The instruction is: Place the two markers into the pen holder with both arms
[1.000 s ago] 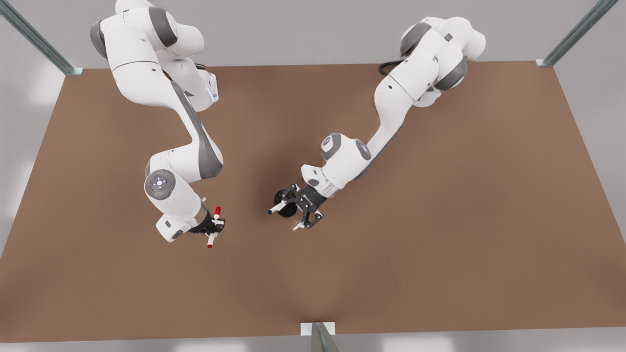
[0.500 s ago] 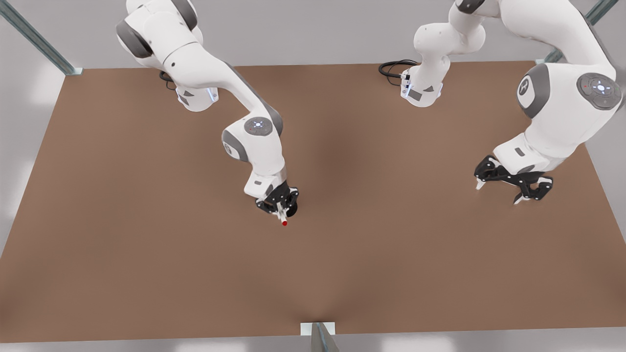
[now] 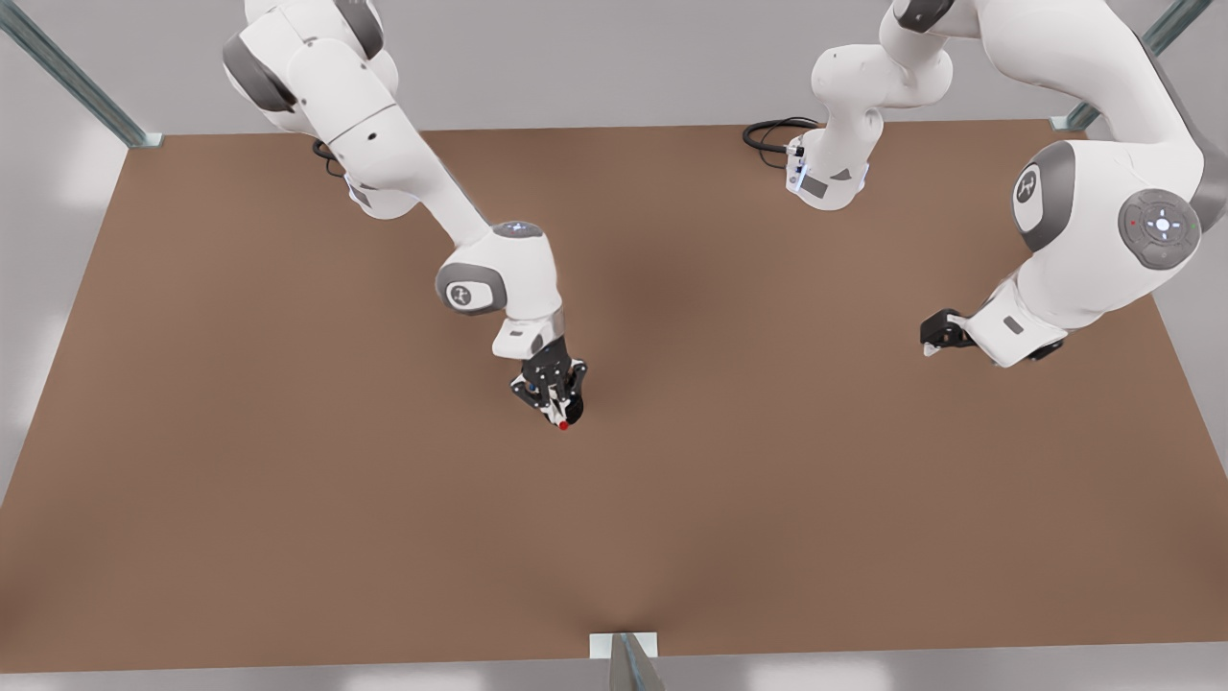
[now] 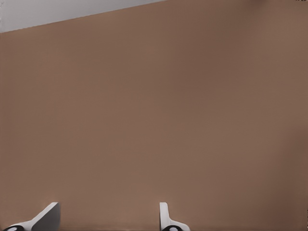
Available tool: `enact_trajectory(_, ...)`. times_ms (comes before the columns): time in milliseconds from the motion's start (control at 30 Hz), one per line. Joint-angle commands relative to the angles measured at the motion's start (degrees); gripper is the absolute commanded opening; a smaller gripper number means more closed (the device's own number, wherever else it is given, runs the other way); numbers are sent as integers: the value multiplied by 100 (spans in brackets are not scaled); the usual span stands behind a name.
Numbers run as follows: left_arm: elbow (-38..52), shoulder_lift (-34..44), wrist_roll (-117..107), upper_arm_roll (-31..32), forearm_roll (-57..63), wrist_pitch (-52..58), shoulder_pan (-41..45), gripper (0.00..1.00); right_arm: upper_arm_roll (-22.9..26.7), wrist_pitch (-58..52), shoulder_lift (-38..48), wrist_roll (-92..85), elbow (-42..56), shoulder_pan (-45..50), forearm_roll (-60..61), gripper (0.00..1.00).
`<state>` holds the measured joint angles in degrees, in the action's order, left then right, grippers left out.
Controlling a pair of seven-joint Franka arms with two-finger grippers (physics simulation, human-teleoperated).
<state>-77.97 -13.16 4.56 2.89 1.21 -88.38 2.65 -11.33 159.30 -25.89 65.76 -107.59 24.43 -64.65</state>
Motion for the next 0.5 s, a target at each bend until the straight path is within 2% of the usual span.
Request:
enact_trajectory(0, 10, 7, -1238, 1, 2, 85, -2, 100, -1, 356, -3, 4585, -78, -9, -1392, 24)
enact_trajectory(67, 10, 7, -1247, 1, 2, 85, 7, 100, -1, 321, -56, 5420, -78, -9, -2131, 24)
enact_trajectory(133, 10, 7, -1247, 1, 11, 93, -2, 100, -1, 303, -91, 5473, -78, 18, -2175, 24)
enact_trajectory(200, 10, 15, -1247, 1, 11, 93, -2, 100, -10, 277, -109, 6114, -95, 35, -2789, 24)
enact_trajectory(367, 10, 15, -1247, -8, 11, 102, 7, 100, -10, 198, -144, 6413, -192, 70, -3080, 25)
enact_trajectory(400, 10, 15, -1255, -8, 11, 111, 16, 100, -10, 198, -144, 6844, -236, 70, -3519, 25)
enact_trajectory(467, 10, 15, -1264, -8, 11, 120, 16, 100, -1, 189, -144, 6967, -297, 70, -3651, 25)
